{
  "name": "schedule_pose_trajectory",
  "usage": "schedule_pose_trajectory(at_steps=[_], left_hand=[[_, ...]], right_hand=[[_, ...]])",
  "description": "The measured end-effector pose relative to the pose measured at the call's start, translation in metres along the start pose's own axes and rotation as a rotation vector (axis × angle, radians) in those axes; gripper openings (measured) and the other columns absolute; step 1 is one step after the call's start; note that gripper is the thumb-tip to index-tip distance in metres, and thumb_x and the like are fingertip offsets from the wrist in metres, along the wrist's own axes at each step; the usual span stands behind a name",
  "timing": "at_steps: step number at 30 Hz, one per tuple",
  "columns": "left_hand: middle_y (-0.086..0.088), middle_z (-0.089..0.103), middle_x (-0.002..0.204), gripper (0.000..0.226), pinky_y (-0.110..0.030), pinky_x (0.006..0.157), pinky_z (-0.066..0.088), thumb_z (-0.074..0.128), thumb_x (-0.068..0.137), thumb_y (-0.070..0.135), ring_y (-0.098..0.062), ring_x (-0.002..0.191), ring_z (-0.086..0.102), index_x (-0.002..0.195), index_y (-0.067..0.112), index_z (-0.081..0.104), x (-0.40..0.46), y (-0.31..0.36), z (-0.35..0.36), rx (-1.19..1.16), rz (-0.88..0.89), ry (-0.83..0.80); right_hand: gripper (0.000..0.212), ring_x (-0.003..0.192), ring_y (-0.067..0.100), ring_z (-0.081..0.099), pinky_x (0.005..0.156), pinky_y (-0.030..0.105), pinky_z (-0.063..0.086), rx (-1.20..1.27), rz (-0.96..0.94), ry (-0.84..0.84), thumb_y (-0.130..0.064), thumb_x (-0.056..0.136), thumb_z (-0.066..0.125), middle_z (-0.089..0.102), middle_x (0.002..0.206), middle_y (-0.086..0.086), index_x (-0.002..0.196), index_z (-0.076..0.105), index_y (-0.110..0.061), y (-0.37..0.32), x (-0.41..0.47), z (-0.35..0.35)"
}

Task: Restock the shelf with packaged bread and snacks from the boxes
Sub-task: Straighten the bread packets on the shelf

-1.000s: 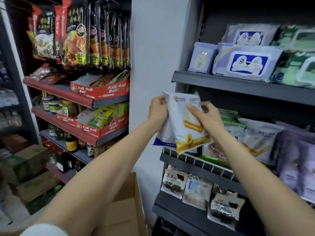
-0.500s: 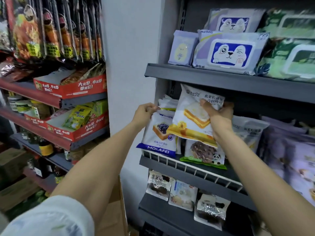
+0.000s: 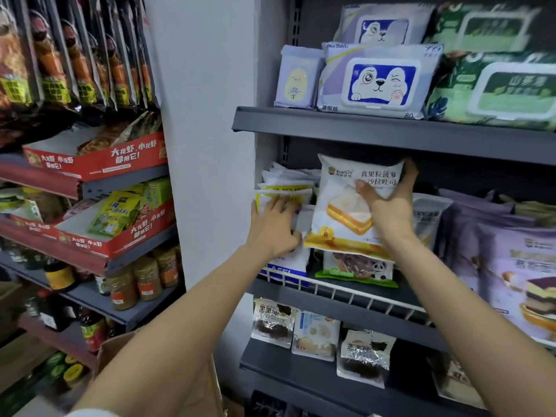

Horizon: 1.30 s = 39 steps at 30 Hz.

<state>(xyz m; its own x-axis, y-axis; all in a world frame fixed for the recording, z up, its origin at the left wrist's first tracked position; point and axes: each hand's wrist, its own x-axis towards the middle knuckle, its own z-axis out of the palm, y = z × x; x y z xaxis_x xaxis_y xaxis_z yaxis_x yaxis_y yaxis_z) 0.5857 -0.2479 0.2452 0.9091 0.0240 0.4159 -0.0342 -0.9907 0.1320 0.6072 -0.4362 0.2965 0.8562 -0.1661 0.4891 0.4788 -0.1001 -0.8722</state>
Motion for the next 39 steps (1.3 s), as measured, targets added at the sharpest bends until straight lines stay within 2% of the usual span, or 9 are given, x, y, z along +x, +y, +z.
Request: schedule_pose_trajectory(at_steps=[3,5,10,16,20,25,30,34,39], left_hand=[[-0.006,0.038,0.145,0.053,-0.042,0.116,0.012,0.049,0.087,0.019,-0.023,0.137,0.030,0.139,0.017,0.039,0.003,0.029,-0.012,-0.063,0.046,0.157],[-0.008,0.040,0.142,0.051,-0.037,0.112,0.019,0.048,0.089,0.021,-0.026,0.132,0.035,0.138,0.012,0.039,0.008,0.055,-0.016,-0.062,0.177,0.179],[-0.010,0.012,0.157,0.107,-0.046,0.118,0.005,0.066,0.074,0.059,-0.026,0.145,0.011,0.150,0.010,0.010,0.026,0.102,0.006,0.159,0.311,-0.149],[-0.009,-0.011,0.158,0.136,-0.063,0.110,-0.007,0.077,0.061,0.059,-0.029,0.147,-0.007,0.150,0.011,-0.014,0.040,0.101,0.015,0.389,0.266,-0.244],[-0.007,-0.011,0.159,0.132,-0.061,0.111,-0.007,0.076,0.063,0.059,-0.028,0.147,-0.007,0.150,0.014,-0.012,0.036,0.098,0.017,0.347,0.244,-0.231],[-0.008,-0.013,0.158,0.130,-0.059,0.113,-0.003,0.074,0.065,0.060,-0.029,0.147,-0.007,0.150,0.015,-0.013,0.032,0.096,0.019,0.344,0.264,-0.188],[-0.006,-0.005,0.159,0.121,-0.054,0.116,-0.003,0.071,0.069,0.058,-0.027,0.147,-0.002,0.151,0.018,-0.007,0.026,0.093,0.020,0.294,0.308,-0.120],[-0.004,0.022,0.154,0.071,-0.040,0.119,0.007,0.058,0.087,0.035,-0.023,0.143,0.019,0.147,0.019,0.024,0.020,0.078,0.007,0.040,0.305,0.021],[-0.013,0.041,0.141,0.058,-0.034,0.110,0.031,0.057,0.080,0.012,-0.030,0.132,0.035,0.136,0.006,0.044,0.006,0.014,-0.015,-0.220,0.047,0.199]], right_hand=[[0.083,0.136,0.024,0.037,0.105,0.023,0.029,-0.247,-0.068,0.114,-0.025,0.089,0.063,0.032,0.152,0.005,0.150,0.009,-0.017,-0.007,0.007,-0.032],[0.074,0.128,0.035,0.045,0.099,0.035,0.038,-0.460,-0.125,0.215,-0.028,0.090,0.060,0.042,0.146,0.012,0.149,0.016,-0.013,-0.009,0.012,-0.053],[0.063,0.116,0.045,0.048,0.091,0.048,0.041,-0.822,-0.202,0.206,-0.021,0.094,0.053,0.045,0.130,0.028,0.147,0.021,-0.012,-0.005,0.014,-0.082],[0.074,0.103,0.044,0.052,0.088,0.036,0.045,-0.952,-0.181,0.030,0.001,0.092,0.043,0.023,0.140,0.024,0.150,0.013,-0.035,0.022,0.023,-0.085],[0.073,0.144,0.041,0.000,0.118,0.040,0.015,-1.164,-0.109,-0.146,-0.012,0.092,0.052,-0.015,0.153,0.023,0.150,0.013,-0.033,0.048,0.023,-0.083],[0.089,0.145,0.031,-0.018,0.109,0.046,-0.023,-1.671,-0.385,-0.241,-0.063,0.087,0.040,-0.022,0.155,0.018,0.152,0.004,-0.013,0.064,0.017,-0.093],[0.079,0.146,0.030,0.003,0.118,0.038,-0.001,-1.556,-0.244,-0.504,-0.032,0.094,0.047,0.000,0.158,0.014,0.151,-0.005,-0.015,0.057,0.025,-0.081],[0.079,0.147,0.028,0.001,0.119,0.036,0.003,-1.235,-0.297,-0.442,-0.009,0.088,0.053,0.001,0.158,0.012,0.151,0.006,-0.012,0.043,0.020,-0.066],[0.065,0.141,0.024,0.019,0.114,0.032,0.019,-0.937,-0.532,-0.611,-0.027,0.090,0.056,0.025,0.152,0.005,0.147,0.026,-0.020,0.028,-0.002,-0.010]])
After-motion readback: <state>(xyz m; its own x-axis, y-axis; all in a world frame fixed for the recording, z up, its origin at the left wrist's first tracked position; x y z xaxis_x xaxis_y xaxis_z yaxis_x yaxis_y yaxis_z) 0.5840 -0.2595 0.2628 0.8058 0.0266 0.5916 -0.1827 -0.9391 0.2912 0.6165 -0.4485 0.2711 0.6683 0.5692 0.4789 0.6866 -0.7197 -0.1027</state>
